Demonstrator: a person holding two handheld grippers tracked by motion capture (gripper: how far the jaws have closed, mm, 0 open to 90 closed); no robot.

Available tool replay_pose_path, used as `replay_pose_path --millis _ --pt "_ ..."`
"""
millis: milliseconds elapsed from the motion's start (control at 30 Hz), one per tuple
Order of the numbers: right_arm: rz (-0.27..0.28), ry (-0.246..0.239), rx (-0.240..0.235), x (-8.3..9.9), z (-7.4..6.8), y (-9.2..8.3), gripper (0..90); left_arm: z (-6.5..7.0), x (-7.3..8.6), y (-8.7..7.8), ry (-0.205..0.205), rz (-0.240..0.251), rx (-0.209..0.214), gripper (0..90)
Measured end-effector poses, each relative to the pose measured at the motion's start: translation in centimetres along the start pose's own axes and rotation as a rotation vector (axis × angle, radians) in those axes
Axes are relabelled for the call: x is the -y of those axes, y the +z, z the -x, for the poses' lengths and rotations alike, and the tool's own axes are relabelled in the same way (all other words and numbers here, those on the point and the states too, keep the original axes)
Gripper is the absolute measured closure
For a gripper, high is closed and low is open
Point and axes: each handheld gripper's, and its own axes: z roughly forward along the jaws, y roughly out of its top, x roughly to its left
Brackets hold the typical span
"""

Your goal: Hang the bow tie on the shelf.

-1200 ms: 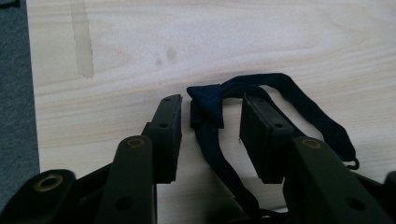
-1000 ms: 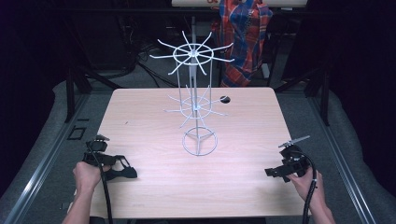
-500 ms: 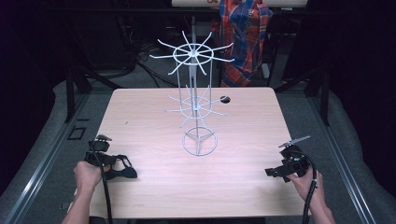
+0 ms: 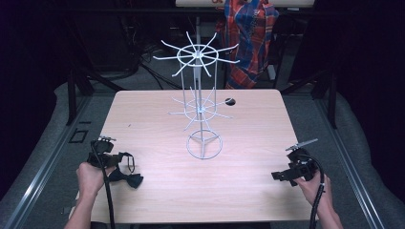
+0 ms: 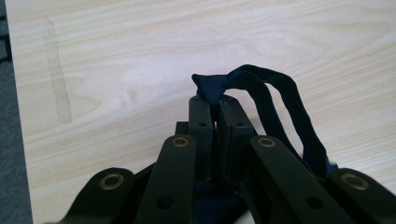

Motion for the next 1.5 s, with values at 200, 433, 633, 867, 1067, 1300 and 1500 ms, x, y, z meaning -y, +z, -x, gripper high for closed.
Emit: replay_pose_path --millis 200,433,633,867,1067,1300,1500 --pt "-0.002 -0.004 0.007 0.1 0.1 -0.1 12.7 0.9 -0.3 -1.0 0.036 0.084 0.002 85.0" --pt "0.004 -0.008 0.011 0.1 0.0 -0.2 12.7 2.1 -0.4 -2.3 0.091 0.173 0.016 85.1" --pt "0.001 -0.001 0.015 0.2 0.1 -0.2 12.7 3.4 -0.8 -2.9 0.129 0.224 0.032 85.1" --pt "0.006 -0.002 0.004 0.3 0.1 -0.2 12.7 4.8 -1.0 -3.5 0.171 0.257 0.049 85.1" --pt "0.001 -0.004 0.009 0.2 0.1 -0.1 12.8 5.6 -1.3 -4.0 0.197 0.296 0.071 85.0" --pt "0.004 -0.008 0.001 0.3 0.1 -0.2 12.9 6.3 -1.4 -4.6 0.213 0.315 0.097 85.0" --pt "0.003 0.001 0.004 0.4 0.3 -0.2 12.9 7.0 -1.6 -4.8 0.229 0.34 0.116 85.0"
